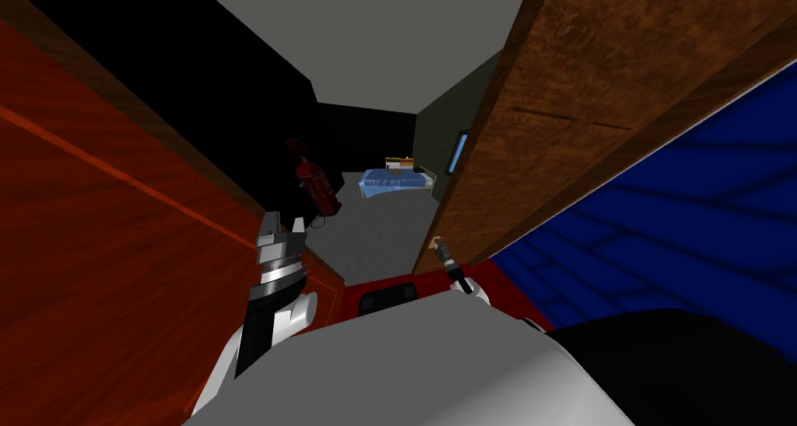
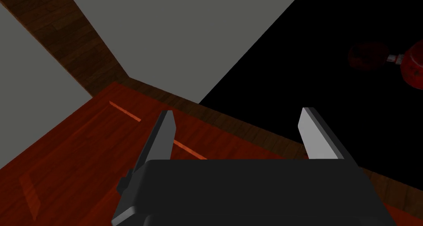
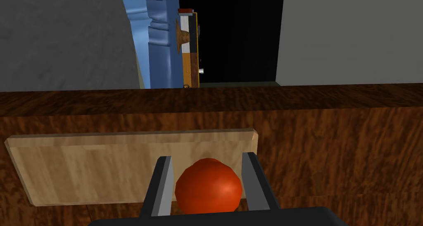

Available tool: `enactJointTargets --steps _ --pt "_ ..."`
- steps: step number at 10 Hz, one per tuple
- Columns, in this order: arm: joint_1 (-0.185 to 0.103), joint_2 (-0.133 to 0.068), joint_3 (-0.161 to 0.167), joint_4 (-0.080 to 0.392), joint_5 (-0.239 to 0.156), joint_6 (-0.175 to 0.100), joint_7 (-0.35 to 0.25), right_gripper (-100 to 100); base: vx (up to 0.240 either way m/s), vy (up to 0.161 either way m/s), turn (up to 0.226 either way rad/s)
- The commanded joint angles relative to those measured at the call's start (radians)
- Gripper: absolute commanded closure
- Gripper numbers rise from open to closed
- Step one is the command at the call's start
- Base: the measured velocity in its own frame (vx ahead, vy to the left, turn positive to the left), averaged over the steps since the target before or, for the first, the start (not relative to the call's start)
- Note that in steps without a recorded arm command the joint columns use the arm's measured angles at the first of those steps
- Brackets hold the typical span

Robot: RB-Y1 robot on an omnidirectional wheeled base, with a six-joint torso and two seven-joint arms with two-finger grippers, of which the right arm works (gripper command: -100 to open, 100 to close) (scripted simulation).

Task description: Pull the door open

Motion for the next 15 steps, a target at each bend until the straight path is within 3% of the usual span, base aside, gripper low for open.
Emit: enactJointTargets --steps 1,3,8,9,10,15 --pt "0.013 -0.01 0.007 0.017 0.007 -0.03 -0.013 100 -0.161 -0.058 0.08" --pt "0.041 -0.036 0.021 0.021 0.022 -0.077 -0.042 100 -0.177 -0.066 0.105" --pt "0.078 -0.069 0.039 0.026 0.042 -0.141 -0.081 100 -0.127 -0.05 0.071" --pt "0.07 -0.059 0.042 0.033 0.042 -0.132 -0.074 100 -0.053 -0.018 0.023" --pt "0.076 -0.066 0.045 0.043 0.046 -0.155 -0.081 100 -0.106 -0.036 0.154" --pt "0.093 -0.091 0.049 0.07 0.055 -0.216 -0.098 100 -0.192 -0.074 0.144"
